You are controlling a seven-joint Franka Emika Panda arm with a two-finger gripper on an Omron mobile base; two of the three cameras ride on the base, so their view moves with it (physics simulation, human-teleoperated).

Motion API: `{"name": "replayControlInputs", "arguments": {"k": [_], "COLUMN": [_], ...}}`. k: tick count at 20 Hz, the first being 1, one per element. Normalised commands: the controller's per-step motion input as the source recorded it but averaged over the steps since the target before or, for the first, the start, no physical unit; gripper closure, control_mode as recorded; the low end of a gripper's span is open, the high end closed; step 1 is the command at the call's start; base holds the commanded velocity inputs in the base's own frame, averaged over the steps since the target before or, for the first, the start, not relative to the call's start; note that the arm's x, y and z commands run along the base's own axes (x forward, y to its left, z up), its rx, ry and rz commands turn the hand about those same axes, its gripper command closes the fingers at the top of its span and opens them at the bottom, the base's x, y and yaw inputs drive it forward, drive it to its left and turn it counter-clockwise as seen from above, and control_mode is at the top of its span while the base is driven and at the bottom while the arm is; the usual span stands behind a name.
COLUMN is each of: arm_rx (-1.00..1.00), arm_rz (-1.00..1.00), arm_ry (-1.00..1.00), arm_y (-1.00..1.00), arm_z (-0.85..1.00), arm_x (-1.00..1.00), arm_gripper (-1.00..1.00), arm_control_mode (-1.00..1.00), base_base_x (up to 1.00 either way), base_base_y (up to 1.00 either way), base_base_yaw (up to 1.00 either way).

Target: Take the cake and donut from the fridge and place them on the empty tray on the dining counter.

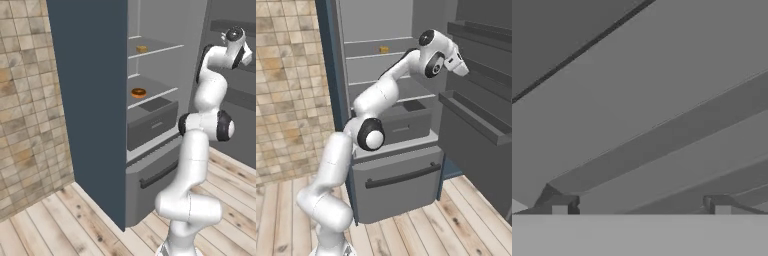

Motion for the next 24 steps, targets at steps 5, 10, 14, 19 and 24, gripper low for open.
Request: {"name": "replayControlInputs", "arguments": {"k": [5,10,14,19,24], "arm_rx": [-0.07,-0.09,-0.06,0.00,-0.10], "arm_rz": [0.01,0.11,0.27,0.33,0.32], "arm_ry": [-0.23,-0.18,-0.28,-0.25,-0.15], "arm_y": [0.78,1.00,1.00,0.66,0.23], "arm_z": [-0.11,-0.99,-1.00,-1.00,-0.07], "arm_x": [-1.00,-1.00,-1.00,-1.00,-1.00], "arm_gripper": [-1.00,-1.00,-1.00,-1.00,-1.00], "arm_control_mode": [-1.00,-1.00,-1.00,-1.00,-1.00], "base_base_x": [0.00,0.00,0.00,0.00,0.00], "base_base_y": [0.00,0.00,0.00,0.00,0.00], "base_base_yaw": [0.00,0.00,0.00,0.00,0.00]}}
